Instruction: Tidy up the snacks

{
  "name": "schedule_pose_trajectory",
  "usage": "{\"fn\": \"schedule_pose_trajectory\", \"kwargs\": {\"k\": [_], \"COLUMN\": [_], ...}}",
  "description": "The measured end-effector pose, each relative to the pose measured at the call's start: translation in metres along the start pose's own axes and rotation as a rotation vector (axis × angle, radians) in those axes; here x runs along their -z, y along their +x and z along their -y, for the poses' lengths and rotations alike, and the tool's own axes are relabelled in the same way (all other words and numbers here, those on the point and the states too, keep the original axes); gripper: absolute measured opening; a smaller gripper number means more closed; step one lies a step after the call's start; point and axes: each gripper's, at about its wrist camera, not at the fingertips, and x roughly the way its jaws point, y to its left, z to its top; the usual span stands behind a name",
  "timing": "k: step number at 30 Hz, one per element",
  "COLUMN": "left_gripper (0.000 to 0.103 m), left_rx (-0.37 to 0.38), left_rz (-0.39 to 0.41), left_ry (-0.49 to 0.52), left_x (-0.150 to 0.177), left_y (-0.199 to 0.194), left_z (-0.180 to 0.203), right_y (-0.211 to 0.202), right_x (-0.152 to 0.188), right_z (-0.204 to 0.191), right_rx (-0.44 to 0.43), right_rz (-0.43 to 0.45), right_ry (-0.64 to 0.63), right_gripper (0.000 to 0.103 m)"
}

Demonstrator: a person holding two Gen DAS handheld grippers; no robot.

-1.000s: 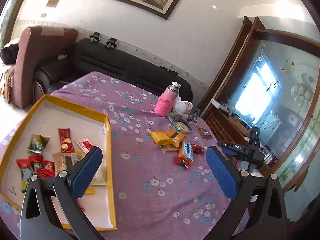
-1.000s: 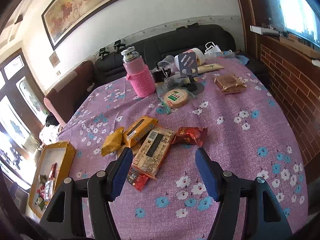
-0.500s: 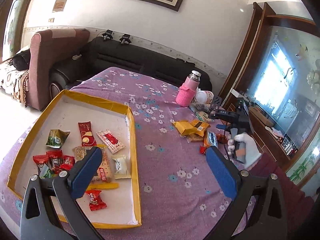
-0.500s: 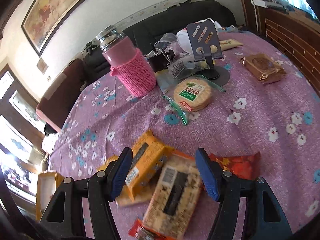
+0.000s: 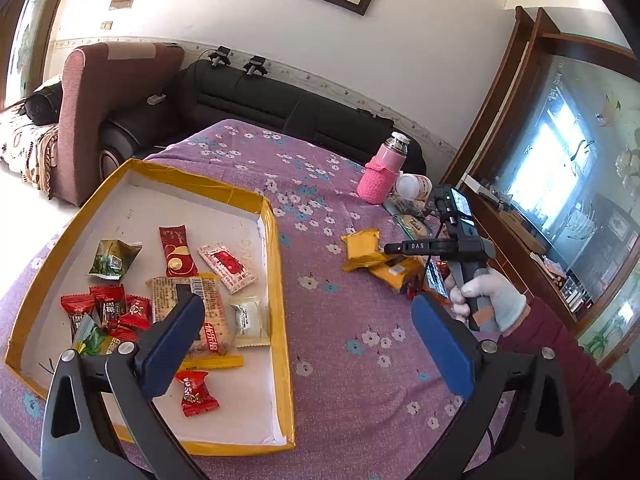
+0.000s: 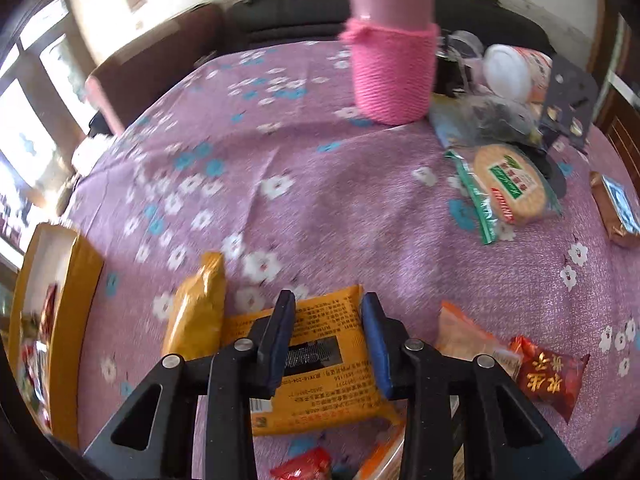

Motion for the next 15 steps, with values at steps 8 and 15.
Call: {"fn": "schedule_pose_trajectory", "kwargs": {"k": [8,15], "left_gripper": [0.103,0.103], "left_rx": [0.022,0.024], "left_rz": [-0.023,-0.118], "left_ry": [0.043,0.114], "left_x": [0.004,0.019], "left_y": [-0.001,0.024], "left_z": [0.016,0.044], "right_y": [-0.074,-0.068], "right_x": [0.062,0.083], "right_z": [-0.015,0.028], "right_rx": [-0.23,-0.11], "right_rz": [0.063,0.105], "right_ry": [-0.035,0.082], "right_gripper": [0.042,0.061]}}
